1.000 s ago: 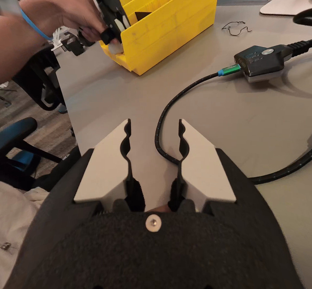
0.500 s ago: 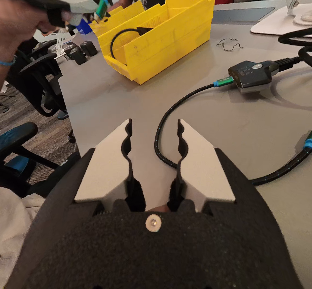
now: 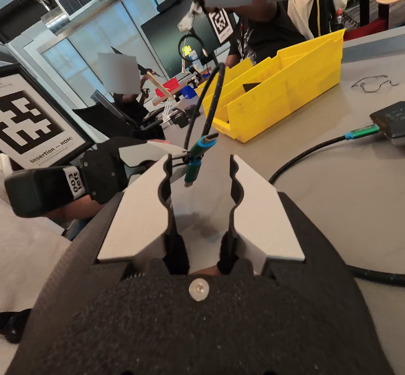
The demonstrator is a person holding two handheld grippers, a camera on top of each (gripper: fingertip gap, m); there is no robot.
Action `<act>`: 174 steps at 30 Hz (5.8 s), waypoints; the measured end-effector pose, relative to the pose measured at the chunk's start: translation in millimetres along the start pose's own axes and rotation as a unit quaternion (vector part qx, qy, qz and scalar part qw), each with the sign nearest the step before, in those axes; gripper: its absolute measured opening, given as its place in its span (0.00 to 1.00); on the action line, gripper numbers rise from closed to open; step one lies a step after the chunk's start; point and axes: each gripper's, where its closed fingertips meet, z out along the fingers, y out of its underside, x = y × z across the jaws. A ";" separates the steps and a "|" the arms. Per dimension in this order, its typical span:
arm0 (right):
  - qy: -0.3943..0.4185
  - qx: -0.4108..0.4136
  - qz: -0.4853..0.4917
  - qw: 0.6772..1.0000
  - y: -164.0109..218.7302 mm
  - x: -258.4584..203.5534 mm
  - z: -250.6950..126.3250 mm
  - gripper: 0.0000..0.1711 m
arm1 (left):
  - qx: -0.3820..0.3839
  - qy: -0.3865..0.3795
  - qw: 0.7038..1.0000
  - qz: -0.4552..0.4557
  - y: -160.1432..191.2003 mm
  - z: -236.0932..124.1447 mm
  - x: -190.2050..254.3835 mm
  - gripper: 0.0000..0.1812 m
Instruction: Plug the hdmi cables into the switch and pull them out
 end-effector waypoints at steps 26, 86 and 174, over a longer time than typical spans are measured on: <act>0.055 -0.126 0.035 0.990 56.7 11.1 28.6 0.17 | -0.040 0.085 0.995 -0.016 30.9 21.8 40.5 0.03; 0.106 -0.058 -0.170 0.978 4.2 22.4 3.1 0.11 | 0.070 0.102 0.992 0.008 16.2 7.6 38.6 0.03; 0.145 -0.019 -0.104 0.984 -1.7 49.3 -8.4 0.00 | 0.206 0.291 0.675 -0.646 43.0 0.9 -49.9 0.03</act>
